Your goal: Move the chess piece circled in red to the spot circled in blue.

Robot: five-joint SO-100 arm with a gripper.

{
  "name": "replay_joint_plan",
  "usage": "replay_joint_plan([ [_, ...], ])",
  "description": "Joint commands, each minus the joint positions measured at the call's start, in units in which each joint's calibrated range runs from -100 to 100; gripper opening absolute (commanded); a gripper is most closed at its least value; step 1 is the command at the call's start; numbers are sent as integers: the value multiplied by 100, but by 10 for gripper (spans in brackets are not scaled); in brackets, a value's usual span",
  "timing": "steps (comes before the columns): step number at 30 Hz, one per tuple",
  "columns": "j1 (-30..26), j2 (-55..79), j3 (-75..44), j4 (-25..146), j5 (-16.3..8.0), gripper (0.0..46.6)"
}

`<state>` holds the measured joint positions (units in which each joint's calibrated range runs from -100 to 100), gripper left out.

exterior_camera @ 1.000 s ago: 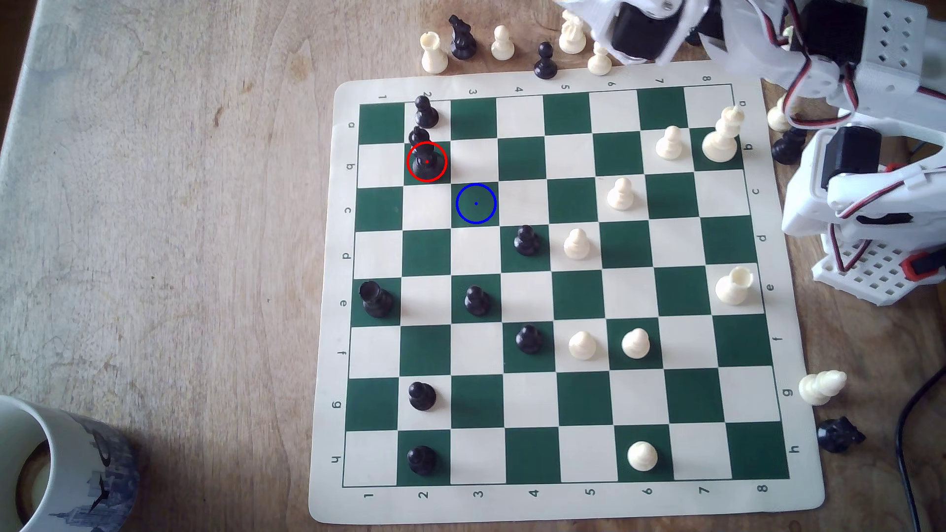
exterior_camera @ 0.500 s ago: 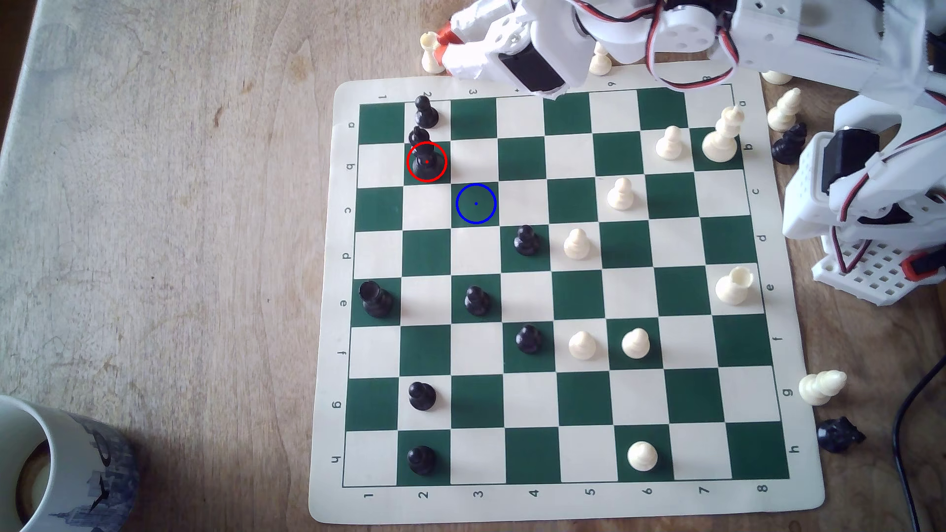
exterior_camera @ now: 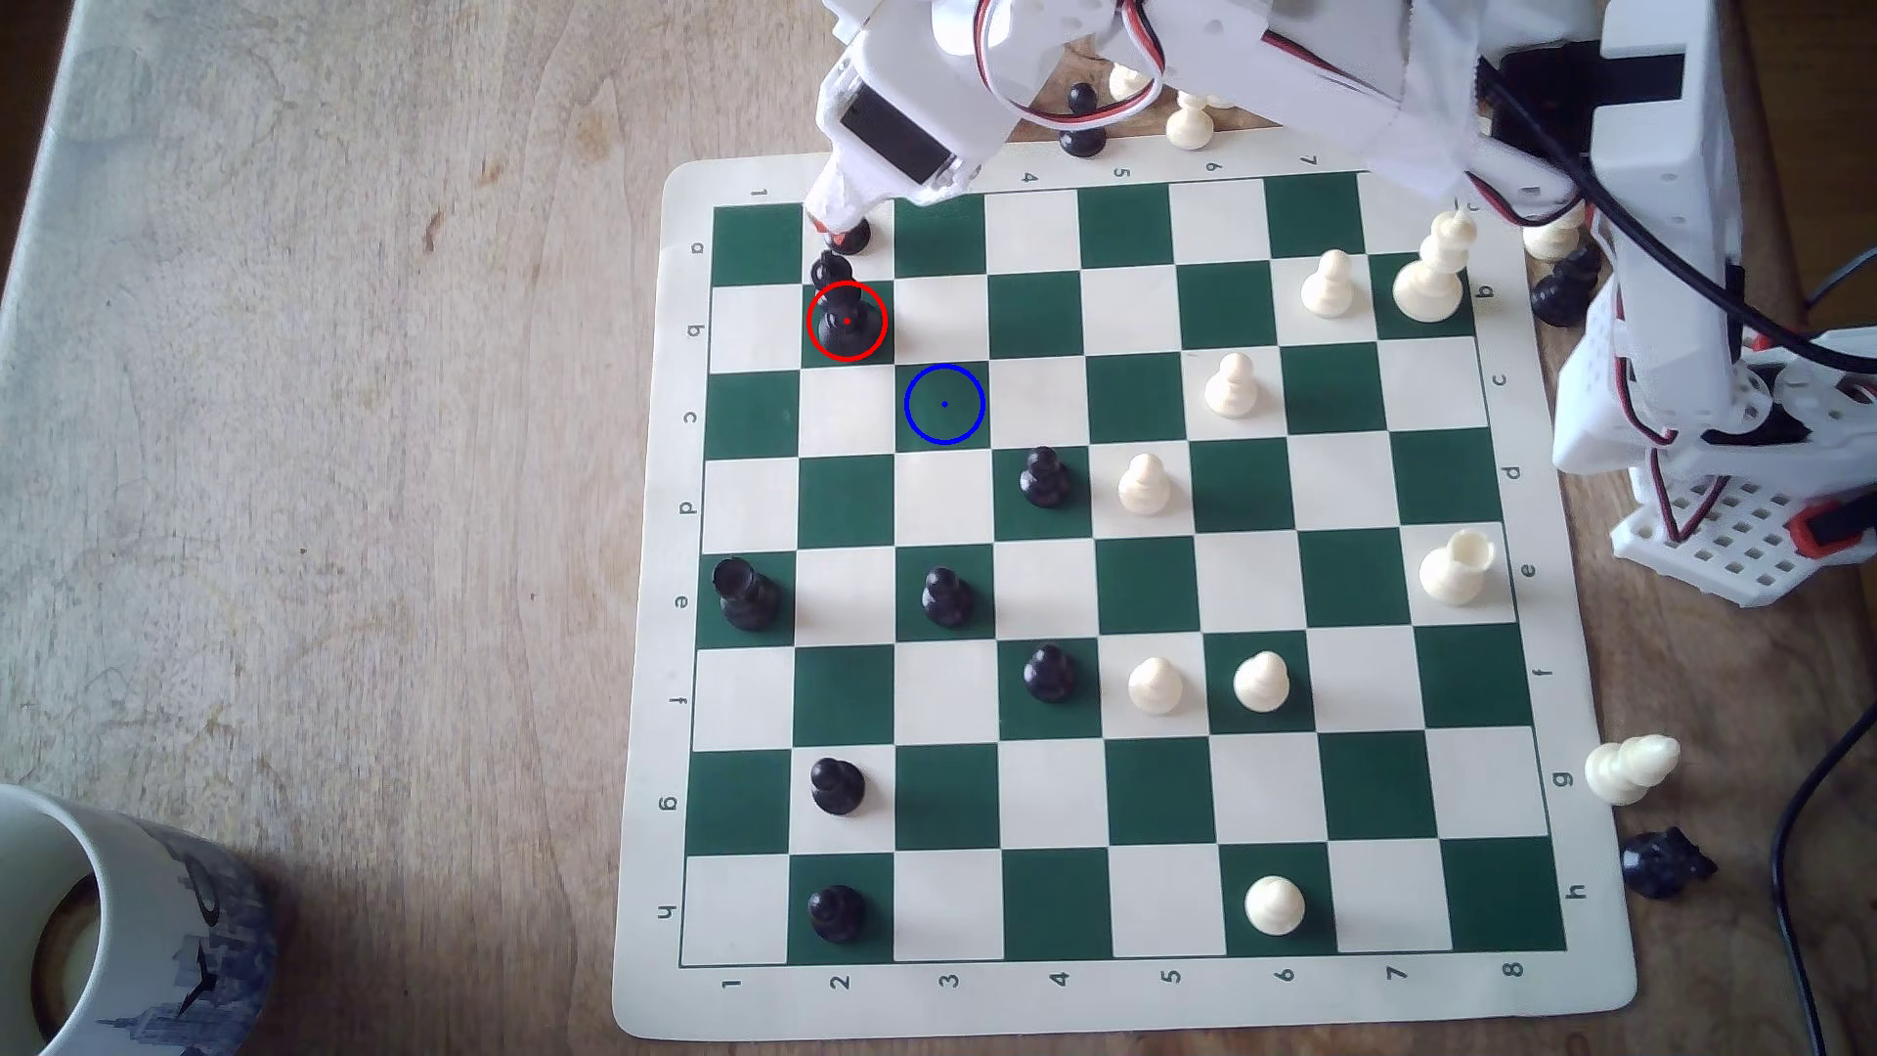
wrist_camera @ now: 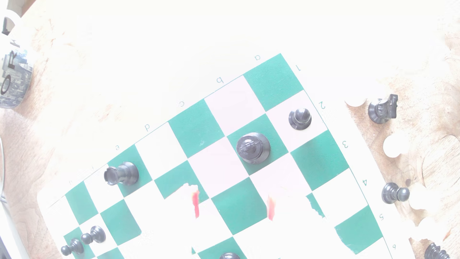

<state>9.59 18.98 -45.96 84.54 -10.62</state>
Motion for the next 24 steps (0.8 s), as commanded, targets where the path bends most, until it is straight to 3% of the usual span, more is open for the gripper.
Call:
replay_joint_plan([
  [1, 46, 157, -645, 72, -44, 161],
  [5, 62, 1337, -2494, 801, -151, 167],
  [19, -55, 1693, -2730, 882, -171, 182],
  [21, -16, 1676, -2585, 809, -156, 182],
  [24, 31, 1226, -1452, 268, -151, 181],
])
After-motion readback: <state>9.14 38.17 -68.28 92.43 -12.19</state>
